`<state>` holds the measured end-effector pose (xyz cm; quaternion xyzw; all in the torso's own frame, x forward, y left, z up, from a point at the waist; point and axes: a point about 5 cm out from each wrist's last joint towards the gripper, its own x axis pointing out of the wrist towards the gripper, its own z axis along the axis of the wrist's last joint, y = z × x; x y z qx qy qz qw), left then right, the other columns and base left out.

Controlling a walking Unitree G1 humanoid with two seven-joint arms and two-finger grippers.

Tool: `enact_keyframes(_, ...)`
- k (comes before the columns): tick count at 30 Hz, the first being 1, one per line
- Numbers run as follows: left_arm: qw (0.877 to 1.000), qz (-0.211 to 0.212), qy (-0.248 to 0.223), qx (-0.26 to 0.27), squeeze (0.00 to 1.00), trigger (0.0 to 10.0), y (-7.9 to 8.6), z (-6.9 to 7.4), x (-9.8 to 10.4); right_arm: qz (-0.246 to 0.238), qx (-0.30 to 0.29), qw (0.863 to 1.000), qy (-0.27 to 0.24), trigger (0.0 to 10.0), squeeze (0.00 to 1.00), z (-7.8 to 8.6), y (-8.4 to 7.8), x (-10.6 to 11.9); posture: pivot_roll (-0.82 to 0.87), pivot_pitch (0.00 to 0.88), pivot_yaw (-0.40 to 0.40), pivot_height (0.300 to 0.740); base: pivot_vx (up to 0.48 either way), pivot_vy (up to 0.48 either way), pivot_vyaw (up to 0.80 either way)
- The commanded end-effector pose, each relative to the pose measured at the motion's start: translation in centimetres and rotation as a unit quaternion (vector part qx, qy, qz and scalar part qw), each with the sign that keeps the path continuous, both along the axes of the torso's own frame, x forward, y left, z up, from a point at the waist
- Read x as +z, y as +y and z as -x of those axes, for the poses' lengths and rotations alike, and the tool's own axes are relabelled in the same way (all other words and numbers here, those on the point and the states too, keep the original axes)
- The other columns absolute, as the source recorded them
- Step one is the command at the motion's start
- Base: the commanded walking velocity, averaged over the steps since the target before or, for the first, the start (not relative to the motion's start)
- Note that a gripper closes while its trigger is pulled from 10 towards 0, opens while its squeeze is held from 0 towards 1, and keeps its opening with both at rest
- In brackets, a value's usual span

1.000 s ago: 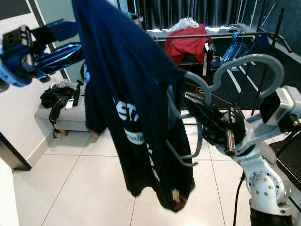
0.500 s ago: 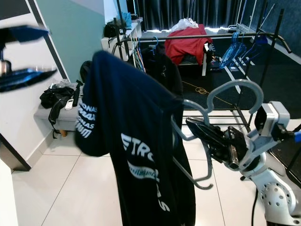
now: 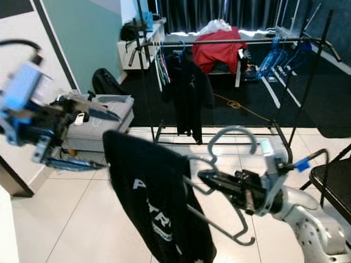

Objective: Hang hanger

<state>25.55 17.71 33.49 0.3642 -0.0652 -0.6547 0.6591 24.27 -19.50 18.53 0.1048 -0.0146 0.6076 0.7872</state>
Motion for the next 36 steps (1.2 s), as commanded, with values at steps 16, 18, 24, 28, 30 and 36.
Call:
enact_keyframes(16,0.996,-0.082,0.03,0.014,0.0,10.0,-1.5,-1.2,-3.6,0.07,0.071,0.995,-0.015,10.0,0.0,0.4,2.0,-0.9,-0.03,0.0,0.025,0.74,0.0,0.0,0.0)
enact_keyframes(18,0.995,-0.095,0.034,0.01,0.0,10.0,-1.6,-1.2,-4.1,0.077,0.073,0.994,-0.018,10.0,0.0,0.4,2.1,-1.0,-0.03,0.0,0.025,0.74,0.0,0.0,0.0)
enact_keyframes(24,0.991,-0.13,0.043,0.006,0.0,10.0,-1.6,-1.2,-5.2,0.077,0.077,0.994,-0.025,10.0,0.0,0.3,2.3,-0.8,-0.03,0.0,0.028,0.74,0.0,0.0,0.0)
enact_keyframes(28,0.988,-0.145,0.054,0.006,0.0,10.0,-1.6,-1.0,-5.8,0.079,0.078,0.993,-0.032,10.0,0.0,0.1,2.4,-0.6,-0.03,0.0,0.028,0.74,0.0,0.0,0.0)
enact_keyframes(30,0.987,-0.148,0.055,0.01,0.0,10.0,-1.6,-1.1,-6.0,0.079,0.08,0.993,-0.035,10.0,0.0,0.1,2.4,-0.5,-0.03,0.0,0.029,0.74,0.0,0.0,0.0)
enact_keyframes(36,0.986,-0.155,0.05,0.029,0.0,10.0,-1.8,-1.6,-6.7,0.077,0.087,0.992,-0.046,10.0,0.0,0.1,2.8,-0.1,-0.03,0.0,0.028,0.74,0.0,0.0,0.0)
